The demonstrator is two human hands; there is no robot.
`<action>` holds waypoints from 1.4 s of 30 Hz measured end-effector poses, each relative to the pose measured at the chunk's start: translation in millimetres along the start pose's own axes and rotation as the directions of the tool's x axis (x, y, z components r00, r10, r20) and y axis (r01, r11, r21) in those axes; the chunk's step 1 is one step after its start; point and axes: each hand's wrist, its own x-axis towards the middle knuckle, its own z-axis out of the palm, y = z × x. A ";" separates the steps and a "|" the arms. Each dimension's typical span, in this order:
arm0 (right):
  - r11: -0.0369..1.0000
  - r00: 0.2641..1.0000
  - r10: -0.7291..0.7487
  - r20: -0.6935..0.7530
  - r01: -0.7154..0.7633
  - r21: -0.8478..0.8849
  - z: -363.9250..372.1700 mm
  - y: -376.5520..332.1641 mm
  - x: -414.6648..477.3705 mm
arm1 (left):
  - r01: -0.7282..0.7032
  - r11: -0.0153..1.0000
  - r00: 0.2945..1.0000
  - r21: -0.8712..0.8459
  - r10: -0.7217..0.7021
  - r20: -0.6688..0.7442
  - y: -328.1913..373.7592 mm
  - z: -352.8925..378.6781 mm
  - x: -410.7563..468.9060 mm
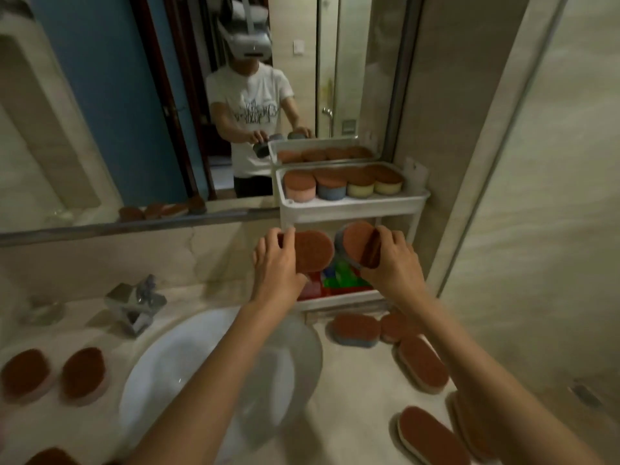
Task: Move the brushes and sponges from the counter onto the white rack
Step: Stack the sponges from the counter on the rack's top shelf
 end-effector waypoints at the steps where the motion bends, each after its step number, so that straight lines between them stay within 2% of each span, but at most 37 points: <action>1: 1.000 1.000 0.000 -0.029 0.001 0.016 -9.5 -1.1 9.7 | -0.019 1.000 1.000 0.001 0.019 -0.025 6.4 -6.7 10.6; 7: 0.996 0.990 -0.016 -0.139 0.028 0.086 -45.8 0.7 76.3 | -0.070 0.997 0.991 0.015 0.071 -0.113 42.0 -37.5 73.4; 13: 0.995 0.979 -0.095 -0.182 0.100 0.020 -46.4 15.7 125.9 | -0.127 0.992 0.990 0.002 0.126 -0.064 62.2 -29.2 120.0; 18: 0.993 0.993 -0.114 -0.032 0.114 0.017 -39.9 29.9 141.2 | -0.061 0.997 0.996 0.048 0.057 0.071 62.1 -5.7 138.3; 22: 0.995 0.990 -0.096 0.103 0.096 0.004 -40.7 33.1 146.6 | 0.047 0.999 0.974 -0.021 -0.041 0.223 60.4 2.3 143.4; 26: 0.994 0.984 -0.095 0.151 0.103 -0.042 -32.3 35.7 149.5 | 0.018 1.000 0.959 -0.017 -0.012 0.282 58.8 4.9 144.1; 31: 0.985 0.982 -0.161 0.097 0.166 -0.044 -20.5 40.0 142.3 | -0.012 0.999 0.971 -0.052 0.024 0.238 57.1 11.0 133.4; 34: 0.984 0.984 -0.156 0.089 0.162 -0.076 -17.1 40.3 138.3 | -0.064 0.997 0.981 0.053 0.053 0.184 57.7 15.4 127.0; 37: 0.985 0.985 -0.143 0.101 0.151 -0.084 -16.5 38.5 135.2 | -0.093 0.988 0.980 0.122 0.069 0.188 59.9 17.0 122.3; 40: 0.989 0.987 -0.114 0.115 0.124 -0.078 -18.9 36.0 127.0 | -0.092 0.991 0.974 0.098 0.069 0.217 62.6 15.0 115.7; 42: 0.988 0.985 -0.141 0.098 0.147 -0.051 -20.3 34.7 114.2 | -0.107 0.991 0.979 0.085 0.090 0.186 65.4 13.7 108.0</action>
